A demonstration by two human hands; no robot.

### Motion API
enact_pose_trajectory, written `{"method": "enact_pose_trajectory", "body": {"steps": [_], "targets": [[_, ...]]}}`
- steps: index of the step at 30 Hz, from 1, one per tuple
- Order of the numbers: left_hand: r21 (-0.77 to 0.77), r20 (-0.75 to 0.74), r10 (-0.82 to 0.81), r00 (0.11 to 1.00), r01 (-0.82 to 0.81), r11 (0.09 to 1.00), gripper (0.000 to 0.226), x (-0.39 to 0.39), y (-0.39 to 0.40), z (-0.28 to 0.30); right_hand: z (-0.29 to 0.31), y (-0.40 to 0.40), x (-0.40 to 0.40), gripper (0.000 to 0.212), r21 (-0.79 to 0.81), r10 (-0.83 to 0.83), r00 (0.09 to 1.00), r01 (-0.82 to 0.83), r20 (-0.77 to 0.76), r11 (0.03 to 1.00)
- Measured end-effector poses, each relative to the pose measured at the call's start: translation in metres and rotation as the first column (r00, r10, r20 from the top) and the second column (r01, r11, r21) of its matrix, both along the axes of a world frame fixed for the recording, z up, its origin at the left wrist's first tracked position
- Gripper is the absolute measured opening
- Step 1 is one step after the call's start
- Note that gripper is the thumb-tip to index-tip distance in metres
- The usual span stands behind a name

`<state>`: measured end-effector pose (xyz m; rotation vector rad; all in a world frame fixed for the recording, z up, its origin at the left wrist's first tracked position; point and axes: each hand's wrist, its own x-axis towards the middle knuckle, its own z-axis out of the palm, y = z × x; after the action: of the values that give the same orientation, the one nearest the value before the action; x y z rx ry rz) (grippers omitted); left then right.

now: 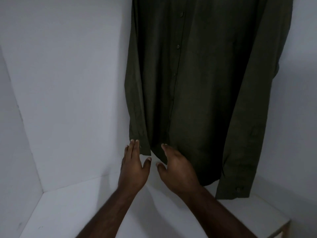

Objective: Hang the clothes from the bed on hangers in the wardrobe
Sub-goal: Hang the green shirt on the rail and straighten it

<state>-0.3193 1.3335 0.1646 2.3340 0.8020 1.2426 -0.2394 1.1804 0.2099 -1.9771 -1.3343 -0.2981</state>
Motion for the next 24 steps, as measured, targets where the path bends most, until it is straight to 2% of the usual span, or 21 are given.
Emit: {"method": "enact_pose_trajectory", "body": {"steps": [6, 10, 13, 24], "targets": [[0.088, -0.033, 0.015, 0.999, -0.012, 0.996, 0.080, -0.002, -0.020, 0.008, 0.008, -0.006, -0.001, 0.067, -0.019, 0.014, 0.987, -0.011, 0.157, 1.000], [0.168, -0.040, 0.025, 0.999, -0.018, 0.986, 0.079, -0.001, -0.036, 0.017, 0.014, -0.014, -0.002, 0.069, -0.026, -0.079, 0.915, 0.098, 0.396, 0.995], [0.225, -0.046, 0.041, 0.998, -0.030, 0.974, 0.077, 0.001, -0.048, 0.023, 0.021, -0.021, 0.000, 0.070, 0.000, -0.137, 0.866, 0.156, 0.481, 0.988], [0.208, -0.023, -0.059, 0.998, 0.063, 0.976, 0.078, 0.017, -0.097, 0.031, 0.023, -0.070, 0.018, 0.066, 0.080, -0.205, 0.849, 0.190, 0.488, 0.978]]}}
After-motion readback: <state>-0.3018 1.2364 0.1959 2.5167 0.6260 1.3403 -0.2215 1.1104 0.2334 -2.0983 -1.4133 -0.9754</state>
